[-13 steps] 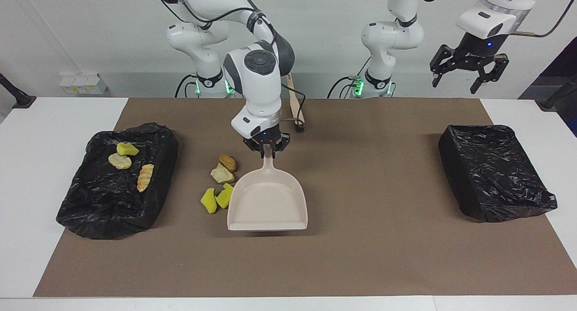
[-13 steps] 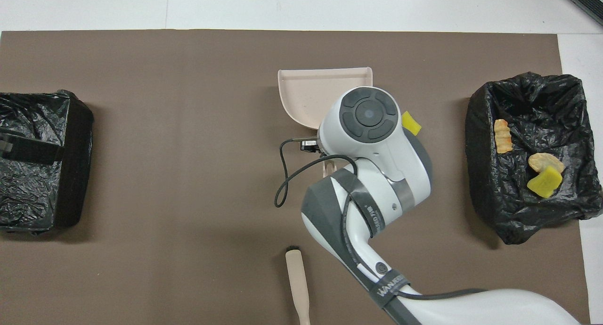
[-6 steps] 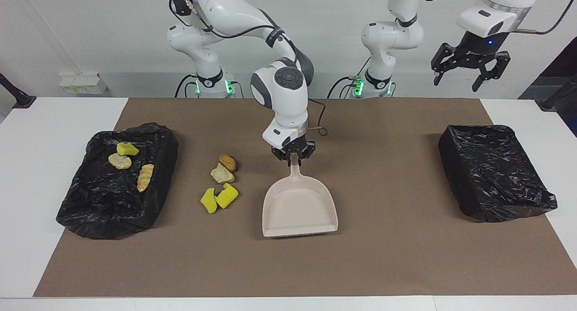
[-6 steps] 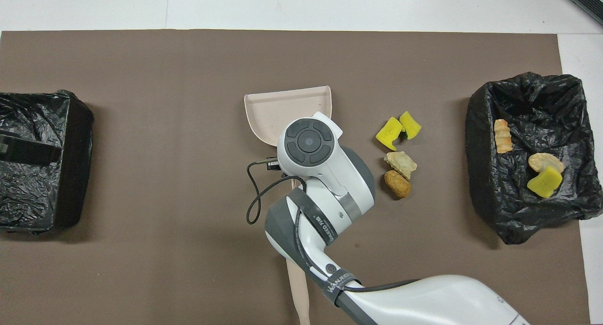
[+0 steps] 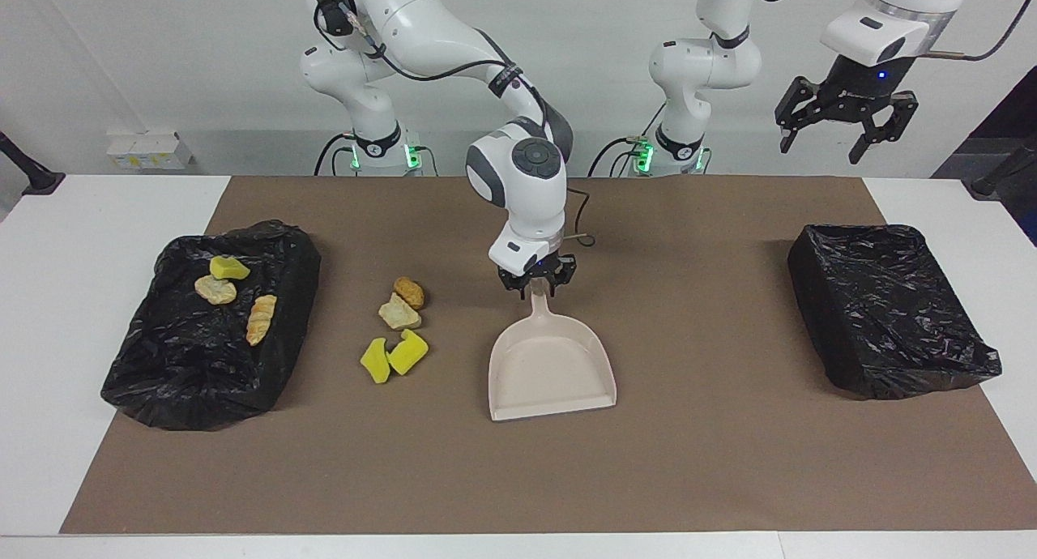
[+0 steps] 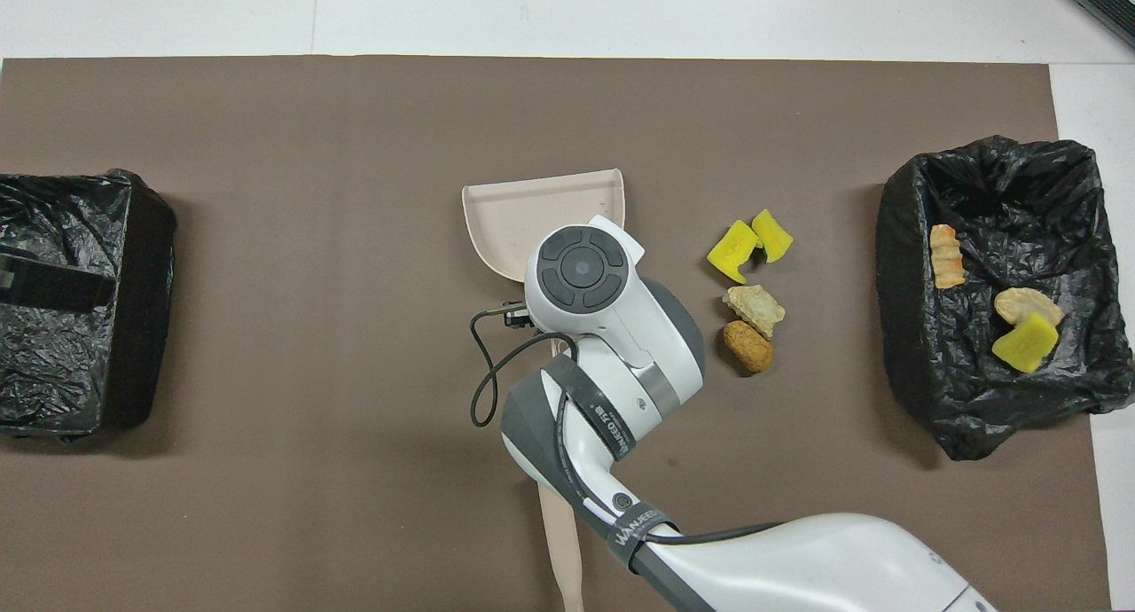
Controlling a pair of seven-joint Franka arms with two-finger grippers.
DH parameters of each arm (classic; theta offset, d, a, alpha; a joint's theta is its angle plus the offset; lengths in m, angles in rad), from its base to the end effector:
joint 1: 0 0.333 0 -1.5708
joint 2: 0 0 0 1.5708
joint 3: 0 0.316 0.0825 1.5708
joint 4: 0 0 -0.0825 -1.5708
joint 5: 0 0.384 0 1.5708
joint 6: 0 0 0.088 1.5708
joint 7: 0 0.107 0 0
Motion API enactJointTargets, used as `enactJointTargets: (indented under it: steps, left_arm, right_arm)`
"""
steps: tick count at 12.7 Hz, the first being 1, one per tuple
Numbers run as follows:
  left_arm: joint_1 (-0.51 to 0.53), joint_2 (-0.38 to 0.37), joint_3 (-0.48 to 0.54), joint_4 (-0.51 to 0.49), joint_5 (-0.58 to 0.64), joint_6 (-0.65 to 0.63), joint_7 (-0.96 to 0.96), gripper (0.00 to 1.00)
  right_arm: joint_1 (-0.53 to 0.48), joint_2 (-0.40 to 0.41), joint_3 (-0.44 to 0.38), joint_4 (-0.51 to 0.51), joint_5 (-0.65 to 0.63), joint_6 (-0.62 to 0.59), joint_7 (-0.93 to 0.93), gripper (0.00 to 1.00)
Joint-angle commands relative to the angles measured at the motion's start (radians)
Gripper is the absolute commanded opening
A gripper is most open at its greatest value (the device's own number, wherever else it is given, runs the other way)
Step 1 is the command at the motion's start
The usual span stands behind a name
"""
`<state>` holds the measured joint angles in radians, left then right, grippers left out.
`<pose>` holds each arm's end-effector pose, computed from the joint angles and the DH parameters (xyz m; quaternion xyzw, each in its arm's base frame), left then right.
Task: Sweep and dump trash in bin
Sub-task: 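Return the dustpan to the table center with the right gripper and release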
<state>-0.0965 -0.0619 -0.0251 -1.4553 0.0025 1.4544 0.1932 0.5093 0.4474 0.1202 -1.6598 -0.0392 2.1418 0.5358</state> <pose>0.5167 -0.0634 0.7010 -0.9872 0.1565 -0.0304 0.0031 0.5518 0.3886 0.3548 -0.9985 -0.0507 -0.0108 0.0181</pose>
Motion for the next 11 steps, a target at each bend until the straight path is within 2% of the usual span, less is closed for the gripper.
enactJointTargets:
  steps: [1,4,7,9,11]
  left_arm:
    - [0.006,-0.001,-0.006,0.015,0.017,-0.023,0.003,1.0]
    - [0.006,-0.001,-0.007,0.015,0.017,-0.023,0.003,1.0]
    - [0.006,-0.001,-0.007,0.015,0.019,-0.025,0.003,1.0]
    - [0.006,-0.001,-0.007,0.015,0.017,-0.025,0.003,1.0]
    - [0.006,-0.001,-0.007,0.015,0.017,-0.025,0.003,1.0]
  right_arm:
    - [-0.014,-0.036,0.001,-0.011,0.042,-0.002,-0.066,1.0]
    - [-0.087,-0.12,0.002,-0.017,0.061,-0.121,-0.071,1.0]
    - [-0.057,-0.234,0.009,-0.046,0.083,-0.311,-0.076,1.0]
    - [-0.029,-0.336,0.01,-0.162,0.164,-0.335,-0.06,1.0]
    - [0.037,-0.444,0.01,-0.333,0.217,-0.265,-0.036,1.0]
